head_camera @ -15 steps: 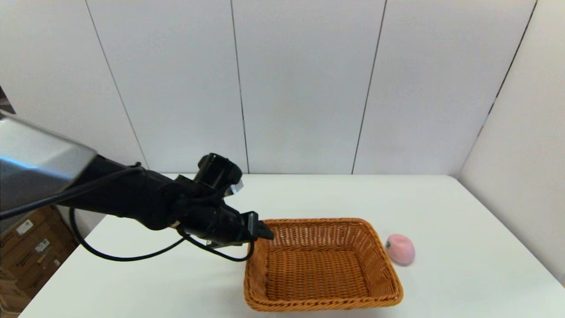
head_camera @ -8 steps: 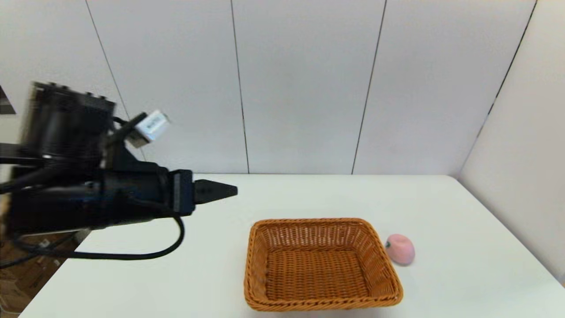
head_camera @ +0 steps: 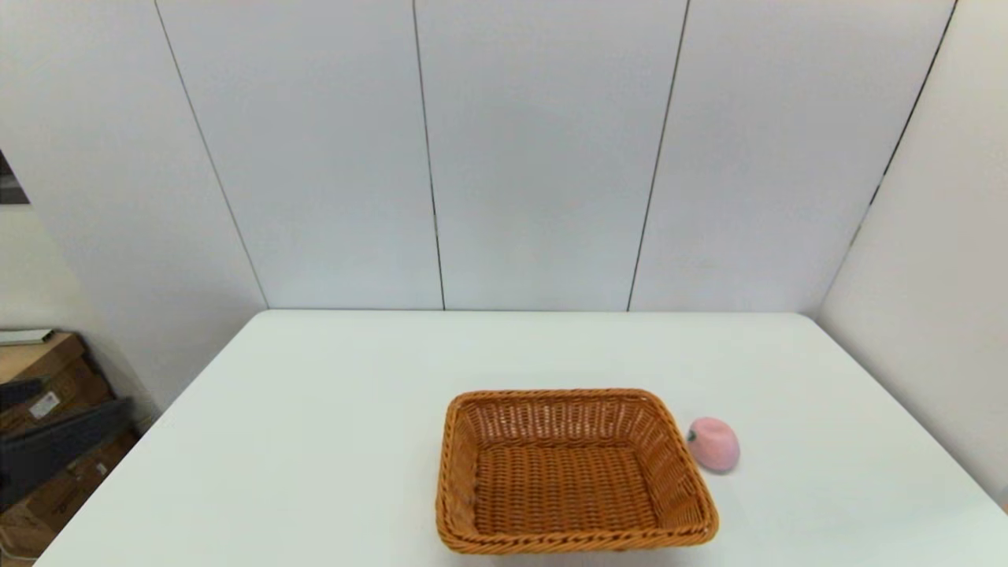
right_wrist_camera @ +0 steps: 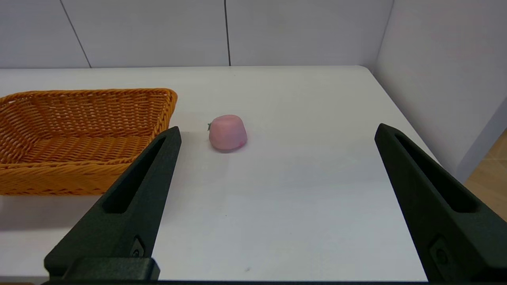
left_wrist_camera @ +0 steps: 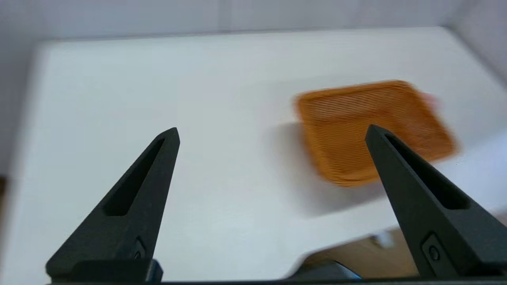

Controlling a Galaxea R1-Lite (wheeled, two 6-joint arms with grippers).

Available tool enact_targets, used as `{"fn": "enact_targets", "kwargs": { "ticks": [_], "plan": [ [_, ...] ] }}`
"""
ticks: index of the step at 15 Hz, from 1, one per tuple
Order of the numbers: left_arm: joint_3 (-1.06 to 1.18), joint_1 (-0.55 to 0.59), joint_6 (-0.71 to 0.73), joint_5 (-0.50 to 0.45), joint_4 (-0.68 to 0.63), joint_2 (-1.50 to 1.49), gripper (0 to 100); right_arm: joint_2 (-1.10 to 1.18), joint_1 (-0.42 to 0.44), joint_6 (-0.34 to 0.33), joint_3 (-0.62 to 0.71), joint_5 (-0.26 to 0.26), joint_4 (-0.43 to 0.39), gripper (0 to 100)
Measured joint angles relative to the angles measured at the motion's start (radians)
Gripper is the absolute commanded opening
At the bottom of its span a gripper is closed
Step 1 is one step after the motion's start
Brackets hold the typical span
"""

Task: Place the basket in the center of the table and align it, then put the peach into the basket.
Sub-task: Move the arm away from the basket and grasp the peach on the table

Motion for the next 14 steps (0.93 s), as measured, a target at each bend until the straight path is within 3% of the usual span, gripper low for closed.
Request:
{"fn": "enact_targets", "kwargs": {
  "ticks": [6,12,14],
  "plan": [
    [0.237,0.280,0.171,0.016,-0.053,-0.363,100,0.000,0.000,0.001,0.000,0.000,0.001,100],
    [0.484,0.295,0.200,0.019,-0.062,-0.641,100,0.000,0.000,0.001,0.000,0.000,0.001,100],
    [0.579,0.291,0.199,0.020,-0.127,-0.693,100,0.000,0.000,0.001,0.000,0.001,0.001,100]
  ]
}}
